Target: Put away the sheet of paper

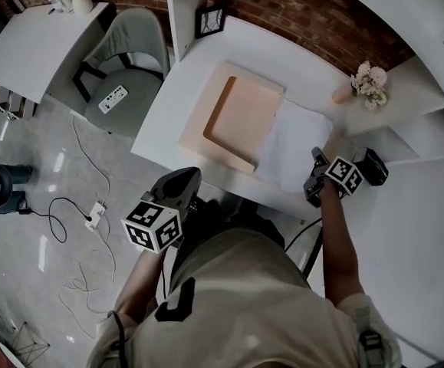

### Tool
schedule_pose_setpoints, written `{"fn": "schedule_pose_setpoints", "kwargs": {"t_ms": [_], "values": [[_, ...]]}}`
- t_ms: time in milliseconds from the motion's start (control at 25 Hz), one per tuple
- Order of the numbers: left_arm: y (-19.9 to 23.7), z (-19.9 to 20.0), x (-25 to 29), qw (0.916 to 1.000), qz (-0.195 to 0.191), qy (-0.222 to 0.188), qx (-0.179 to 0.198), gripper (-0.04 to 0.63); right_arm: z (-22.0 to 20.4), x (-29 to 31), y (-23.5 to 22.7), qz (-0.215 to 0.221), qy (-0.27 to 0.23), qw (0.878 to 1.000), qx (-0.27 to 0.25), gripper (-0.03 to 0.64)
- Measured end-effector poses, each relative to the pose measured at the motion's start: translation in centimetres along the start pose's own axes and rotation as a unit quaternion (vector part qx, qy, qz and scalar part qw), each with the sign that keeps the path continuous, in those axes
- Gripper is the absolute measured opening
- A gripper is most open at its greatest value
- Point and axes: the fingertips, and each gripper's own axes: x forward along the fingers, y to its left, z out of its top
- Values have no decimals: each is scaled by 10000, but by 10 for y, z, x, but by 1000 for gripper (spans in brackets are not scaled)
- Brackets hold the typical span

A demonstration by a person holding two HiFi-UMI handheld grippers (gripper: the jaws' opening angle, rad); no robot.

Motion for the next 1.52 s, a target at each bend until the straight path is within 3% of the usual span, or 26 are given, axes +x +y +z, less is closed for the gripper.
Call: {"fn": "schedule_pose_setpoints", "kwargs": {"t_ms": [280,1160,1520], "values": [[-6,1,7,10000,34,-36,-54,18,-8,6,6,330,108,9982,489,28],[-38,12,30,9997,226,30,122,17,-20,26,26,1082,462,9872,1079,28],[-49,11,31,9985,504,57,218,17,-25,36,41,1463,653,9798,1197,28]]}}
